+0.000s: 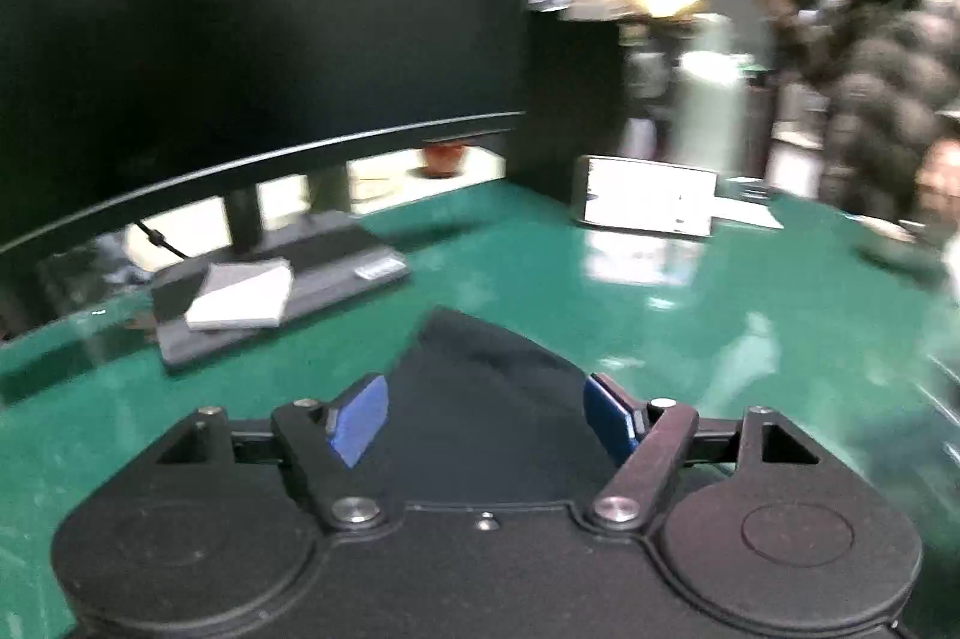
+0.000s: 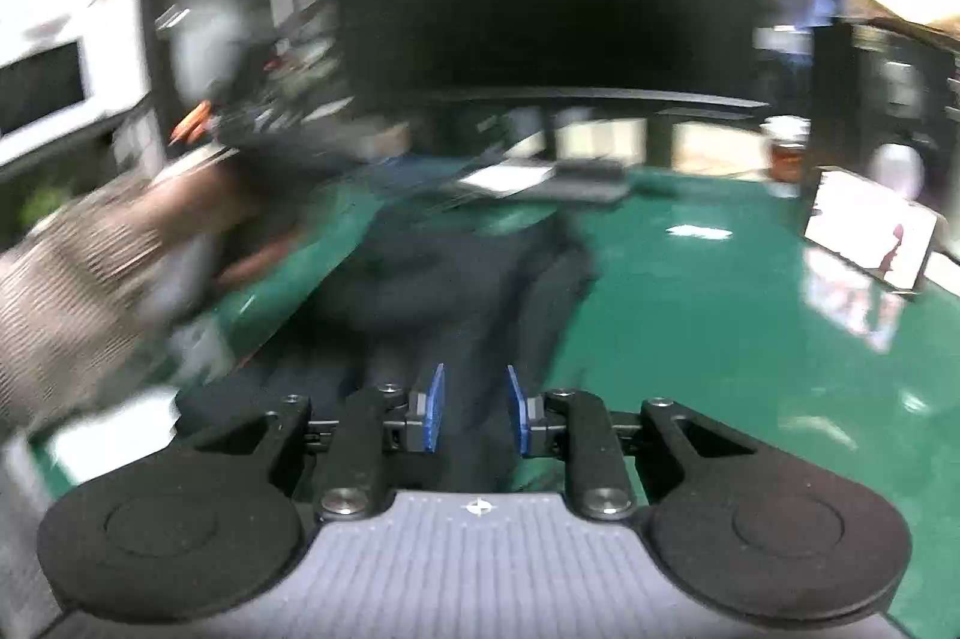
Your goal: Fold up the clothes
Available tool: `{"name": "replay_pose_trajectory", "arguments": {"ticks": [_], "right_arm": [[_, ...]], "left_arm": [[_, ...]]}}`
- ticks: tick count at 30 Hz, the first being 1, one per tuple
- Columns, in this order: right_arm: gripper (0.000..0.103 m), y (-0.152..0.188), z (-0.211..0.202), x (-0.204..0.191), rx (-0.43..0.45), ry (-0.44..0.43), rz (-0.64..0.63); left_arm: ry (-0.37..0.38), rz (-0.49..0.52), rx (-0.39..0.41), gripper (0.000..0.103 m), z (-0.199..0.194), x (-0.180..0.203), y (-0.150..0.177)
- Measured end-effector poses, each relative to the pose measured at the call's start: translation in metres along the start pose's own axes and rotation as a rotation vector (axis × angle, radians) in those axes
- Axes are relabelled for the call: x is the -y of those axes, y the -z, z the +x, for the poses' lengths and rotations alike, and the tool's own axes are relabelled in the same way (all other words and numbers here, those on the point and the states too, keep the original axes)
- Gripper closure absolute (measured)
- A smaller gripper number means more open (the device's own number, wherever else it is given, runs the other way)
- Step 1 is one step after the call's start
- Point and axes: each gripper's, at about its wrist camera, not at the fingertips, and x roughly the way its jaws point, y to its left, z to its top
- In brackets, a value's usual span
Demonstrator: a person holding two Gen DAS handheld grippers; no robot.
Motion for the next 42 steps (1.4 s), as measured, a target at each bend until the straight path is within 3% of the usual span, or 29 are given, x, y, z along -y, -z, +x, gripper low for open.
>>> {"name": "replay_pose_trajectory", "arguments": {"ticks": [4,7,13,17,21,24,26,29,37,42], "right_arm": [[0.082,-0.012,0.031,0.01,0.002,0.018,-0.026],[0.082,-0.017,0.055,0.004,-0.025,-0.028,-0.071],[0.082,-0.018,0.094,-0.011,-0.113,-0.076,-0.149],[0.085,-0.014,0.11,-0.01,-0.171,-0.034,-0.158],[0.095,-0.016,0.115,-0.003,-0.164,-0.011,-0.123],[0.093,-0.018,0.113,-0.003,-0.168,-0.013,-0.11],[0.093,-0.02,0.113,-0.004,-0.154,-0.014,-0.115],[0.092,-0.028,0.12,-0.004,-0.123,0.003,-0.099],[0.091,-0.019,0.131,-0.015,-0.168,-0.024,-0.175],[0.09,-0.02,0.13,-0.006,-0.163,-0.02,-0.173]], "left_arm": [[0.149,-0.035,-0.024,0.032,-0.04,0.017,0.033],[0.175,-0.041,-0.057,0.032,-0.05,0.029,0.057],[0.139,-0.099,-0.133,0.032,-0.043,0.029,0.077],[0.132,-0.091,-0.126,0.031,-0.044,0.028,0.08],[0.137,-0.072,-0.115,0.031,-0.047,0.029,0.086],[0.152,-0.064,-0.129,0.031,-0.049,0.027,0.084],[0.139,-0.115,-0.081,0.026,-0.053,0.017,0.078],[0.055,-0.198,-0.02,0.022,-0.048,0.004,0.068],[-0.023,-0.091,-0.112,0.019,-0.015,0.013,0.069],[-0.009,-0.069,-0.124,0.012,-0.009,0.023,0.069]]}}
